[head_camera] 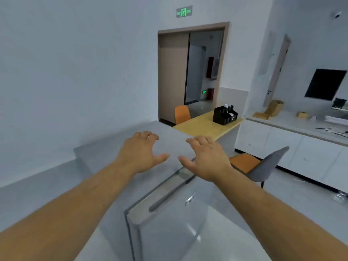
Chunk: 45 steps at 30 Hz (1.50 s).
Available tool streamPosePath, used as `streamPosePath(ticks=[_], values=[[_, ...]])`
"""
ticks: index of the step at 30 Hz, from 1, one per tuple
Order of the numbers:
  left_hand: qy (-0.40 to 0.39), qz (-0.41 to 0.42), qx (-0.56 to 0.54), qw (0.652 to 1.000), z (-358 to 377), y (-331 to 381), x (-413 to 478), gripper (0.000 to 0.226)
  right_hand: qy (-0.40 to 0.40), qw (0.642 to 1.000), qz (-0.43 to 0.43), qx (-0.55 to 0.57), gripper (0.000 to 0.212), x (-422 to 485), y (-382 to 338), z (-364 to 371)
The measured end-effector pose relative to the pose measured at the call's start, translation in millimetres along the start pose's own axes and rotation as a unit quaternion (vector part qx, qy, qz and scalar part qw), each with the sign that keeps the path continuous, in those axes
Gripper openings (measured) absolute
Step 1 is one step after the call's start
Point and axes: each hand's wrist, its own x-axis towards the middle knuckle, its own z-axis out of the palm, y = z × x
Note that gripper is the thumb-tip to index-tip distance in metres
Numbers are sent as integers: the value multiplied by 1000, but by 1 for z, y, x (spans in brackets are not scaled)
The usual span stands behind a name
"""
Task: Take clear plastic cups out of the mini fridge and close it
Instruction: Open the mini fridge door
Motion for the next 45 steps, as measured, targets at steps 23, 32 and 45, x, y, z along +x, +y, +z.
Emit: streamPosePath(ticks=[23,32,45], values=[[-56,-21,-81,995,55,-26,-19,50,132,969,-146,152,27,-71,-57,71],[-83,28,-107,990,47,-13,-37,47,1,988,-87,127,40,-105,-47,32],[-55,-8,-113,992,50,7,-41,45,-82,985,138,-57,40,-134,43,2]])
